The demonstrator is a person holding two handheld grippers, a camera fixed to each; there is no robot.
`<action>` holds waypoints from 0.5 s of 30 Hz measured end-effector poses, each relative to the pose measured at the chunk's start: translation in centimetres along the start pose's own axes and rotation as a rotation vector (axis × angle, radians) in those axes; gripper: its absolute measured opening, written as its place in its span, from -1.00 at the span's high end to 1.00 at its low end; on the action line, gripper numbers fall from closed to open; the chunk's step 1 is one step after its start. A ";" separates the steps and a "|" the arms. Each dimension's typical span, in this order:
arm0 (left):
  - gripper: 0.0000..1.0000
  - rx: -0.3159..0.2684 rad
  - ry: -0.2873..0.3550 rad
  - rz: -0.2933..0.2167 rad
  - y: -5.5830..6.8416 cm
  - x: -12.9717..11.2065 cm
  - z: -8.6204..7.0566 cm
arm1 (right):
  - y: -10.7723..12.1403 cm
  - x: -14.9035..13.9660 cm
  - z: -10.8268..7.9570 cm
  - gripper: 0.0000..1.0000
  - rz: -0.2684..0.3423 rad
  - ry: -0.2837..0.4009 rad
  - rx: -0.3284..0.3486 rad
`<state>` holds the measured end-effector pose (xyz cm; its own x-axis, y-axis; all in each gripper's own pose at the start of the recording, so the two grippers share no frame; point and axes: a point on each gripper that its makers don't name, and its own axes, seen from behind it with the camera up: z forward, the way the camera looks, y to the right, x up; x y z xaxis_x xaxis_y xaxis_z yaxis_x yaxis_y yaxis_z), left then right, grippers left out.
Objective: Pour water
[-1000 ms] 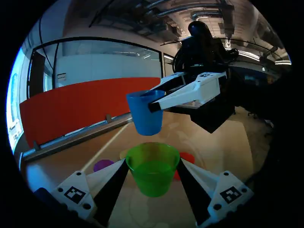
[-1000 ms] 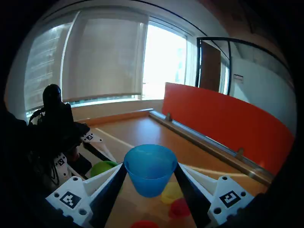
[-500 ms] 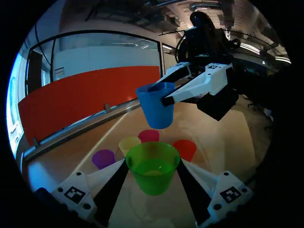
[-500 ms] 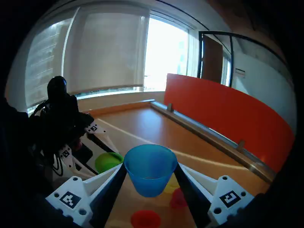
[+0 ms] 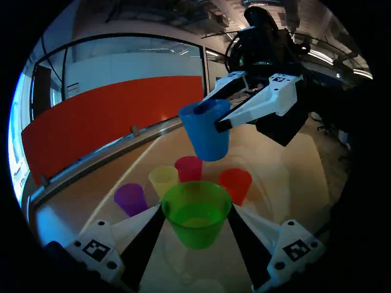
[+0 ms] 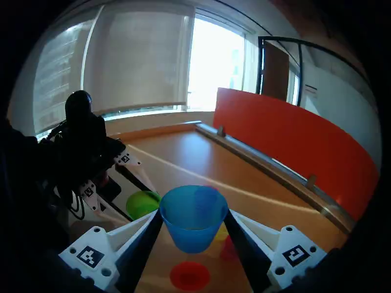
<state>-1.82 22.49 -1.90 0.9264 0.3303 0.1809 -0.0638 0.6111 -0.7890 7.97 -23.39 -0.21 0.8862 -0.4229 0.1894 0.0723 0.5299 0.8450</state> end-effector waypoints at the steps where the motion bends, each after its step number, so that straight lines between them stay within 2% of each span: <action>1: -0.73 -0.001 -0.003 0.000 0.1 -0.1 0.0 | -0.1 -0.1 0.0 -0.82 -0.001 -0.003 0.001; 15: -0.73 -0.013 -0.048 0.004 1.0 -2.1 0.6 | -1.2 -2.0 -0.5 -0.82 -0.007 -0.036 0.017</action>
<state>-4.05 22.82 -2.73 0.9071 0.3672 0.2057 -0.0623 0.6005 -0.7972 6.34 -22.83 -1.87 0.8688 -0.4524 0.2012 0.0702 0.5149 0.8544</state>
